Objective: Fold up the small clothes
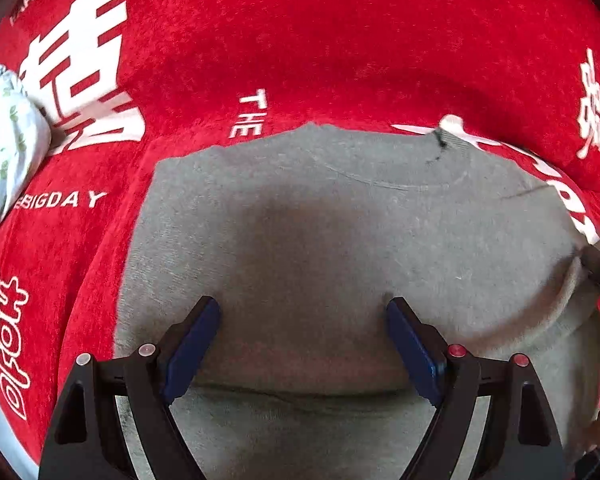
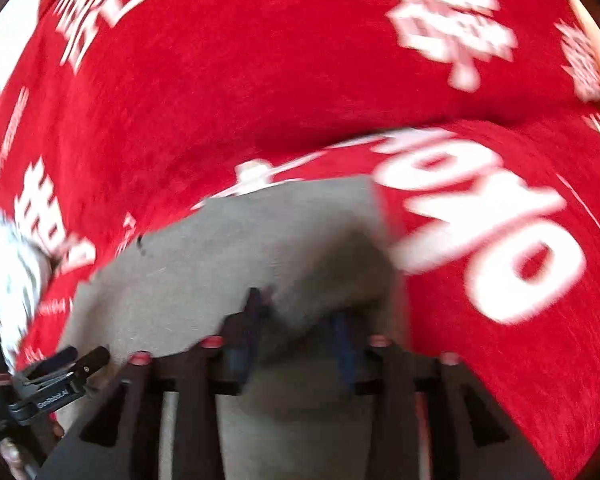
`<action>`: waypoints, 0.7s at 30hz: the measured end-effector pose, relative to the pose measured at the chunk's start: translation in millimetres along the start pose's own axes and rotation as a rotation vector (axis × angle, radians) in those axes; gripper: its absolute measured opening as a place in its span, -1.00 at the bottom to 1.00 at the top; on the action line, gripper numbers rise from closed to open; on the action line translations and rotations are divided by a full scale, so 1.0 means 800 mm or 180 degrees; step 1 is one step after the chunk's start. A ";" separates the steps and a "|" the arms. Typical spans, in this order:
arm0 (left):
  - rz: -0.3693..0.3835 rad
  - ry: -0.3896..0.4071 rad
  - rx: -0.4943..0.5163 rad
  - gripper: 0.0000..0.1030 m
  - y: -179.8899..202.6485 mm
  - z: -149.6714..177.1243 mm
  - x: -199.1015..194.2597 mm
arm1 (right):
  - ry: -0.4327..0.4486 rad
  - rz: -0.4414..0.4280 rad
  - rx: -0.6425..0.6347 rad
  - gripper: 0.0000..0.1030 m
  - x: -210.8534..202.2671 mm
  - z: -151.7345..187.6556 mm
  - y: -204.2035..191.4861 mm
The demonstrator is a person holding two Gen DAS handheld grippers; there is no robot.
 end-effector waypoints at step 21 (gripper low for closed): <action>0.0141 0.0029 0.0213 0.68 0.033 0.007 -0.005 | -0.0170 -0.0849 0.0457 -0.79 -0.005 -0.025 0.014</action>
Point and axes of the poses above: each gripper's, at about its wrist camera, not at the fingertips, and x roughly the way its jaws point, y to its right, z to its underside, the point moved 6 cm from there along x, roughly the way its jaws point, and after that the axes turned 5 degrees about -y, right-handed, at the moved point
